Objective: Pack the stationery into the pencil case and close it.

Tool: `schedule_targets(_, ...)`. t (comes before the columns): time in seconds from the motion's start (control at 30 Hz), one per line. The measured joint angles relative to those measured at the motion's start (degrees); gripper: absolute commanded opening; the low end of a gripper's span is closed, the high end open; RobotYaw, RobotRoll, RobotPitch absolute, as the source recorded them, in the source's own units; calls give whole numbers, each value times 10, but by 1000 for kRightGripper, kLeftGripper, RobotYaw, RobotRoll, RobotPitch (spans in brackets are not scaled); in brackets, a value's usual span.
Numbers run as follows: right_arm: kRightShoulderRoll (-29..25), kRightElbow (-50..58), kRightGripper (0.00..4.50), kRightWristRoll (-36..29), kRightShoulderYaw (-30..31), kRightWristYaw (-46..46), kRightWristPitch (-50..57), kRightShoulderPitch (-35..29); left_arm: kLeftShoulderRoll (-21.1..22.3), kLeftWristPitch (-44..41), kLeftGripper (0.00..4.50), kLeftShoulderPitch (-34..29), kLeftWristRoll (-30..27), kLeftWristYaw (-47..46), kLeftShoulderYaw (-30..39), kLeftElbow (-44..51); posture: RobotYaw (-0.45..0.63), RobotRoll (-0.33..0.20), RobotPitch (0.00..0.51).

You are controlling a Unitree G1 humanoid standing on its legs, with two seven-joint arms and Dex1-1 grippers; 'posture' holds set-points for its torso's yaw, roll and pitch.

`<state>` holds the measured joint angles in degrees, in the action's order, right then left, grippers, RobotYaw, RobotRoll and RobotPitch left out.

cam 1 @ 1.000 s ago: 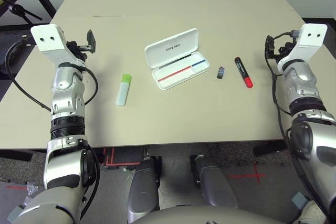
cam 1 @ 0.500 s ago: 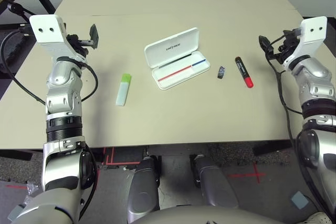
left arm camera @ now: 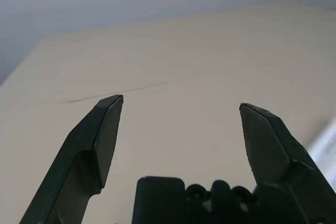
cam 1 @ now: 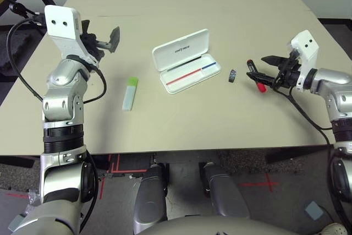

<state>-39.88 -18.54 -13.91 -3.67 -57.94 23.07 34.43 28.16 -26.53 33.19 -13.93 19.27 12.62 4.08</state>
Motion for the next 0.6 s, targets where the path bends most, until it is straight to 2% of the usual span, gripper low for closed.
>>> schedule_targets(0.17,0,8,4500,0,7,-11,8,-5,19,-48,4480,-15,-29,59,-36,79,-45,0,189)
schedule_targets(0.3,0,12,4500,0,8,-15,12,-10,45,-74,4480,-50,-56,131,-91,161,-47,0,189)
schedule_targets(0.43,-1,31,4500,0,16,-27,20,-18,44,-102,4480,-63,-91,170,-134,220,-49,0,188)
schedule_targets(0.6,-2,51,4500,-3,26,-38,33,-23,40,-109,4480,-60,-92,178,-176,222,-59,0,184)
